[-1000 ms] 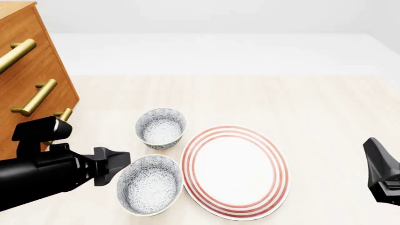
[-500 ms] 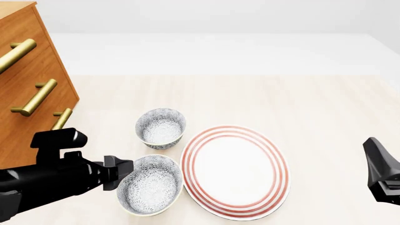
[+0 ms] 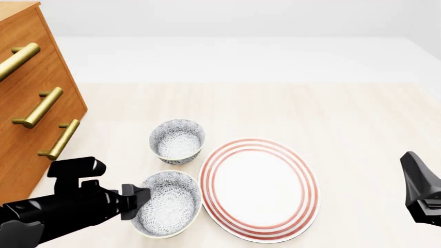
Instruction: Stack the bowl in the middle on the bowl at the back.
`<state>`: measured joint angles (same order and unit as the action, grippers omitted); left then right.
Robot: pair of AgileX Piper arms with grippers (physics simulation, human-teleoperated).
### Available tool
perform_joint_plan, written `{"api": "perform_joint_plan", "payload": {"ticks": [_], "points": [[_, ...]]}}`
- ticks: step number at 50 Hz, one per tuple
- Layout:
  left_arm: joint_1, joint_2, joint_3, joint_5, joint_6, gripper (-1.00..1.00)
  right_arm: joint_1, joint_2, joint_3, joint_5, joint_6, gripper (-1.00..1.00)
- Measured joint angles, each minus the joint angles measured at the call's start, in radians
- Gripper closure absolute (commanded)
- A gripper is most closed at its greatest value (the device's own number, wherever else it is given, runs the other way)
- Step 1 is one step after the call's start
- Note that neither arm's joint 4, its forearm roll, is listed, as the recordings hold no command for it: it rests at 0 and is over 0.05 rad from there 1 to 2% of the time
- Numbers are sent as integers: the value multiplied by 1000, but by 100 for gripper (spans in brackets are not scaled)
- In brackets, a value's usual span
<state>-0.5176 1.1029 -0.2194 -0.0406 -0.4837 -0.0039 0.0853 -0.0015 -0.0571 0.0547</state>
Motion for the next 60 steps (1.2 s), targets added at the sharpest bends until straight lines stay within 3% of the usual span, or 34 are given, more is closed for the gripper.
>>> {"api": "perform_joint_plan", "payload": {"ticks": [30, 31, 48, 60], "points": [[-33, 134, 28, -176, -37, -100, 2, -6, 0, 7, -1, -100], [-34, 137, 28, -180, -38, 100, 2, -6, 0, 7, -1, -100], [-36, 146, 8, -171, -36, 100, 2, 1, 0, 1, 0, -100], [-39, 56, -27, -58, -25, 100, 3, 5, 0, -2, -2, -100]]}}
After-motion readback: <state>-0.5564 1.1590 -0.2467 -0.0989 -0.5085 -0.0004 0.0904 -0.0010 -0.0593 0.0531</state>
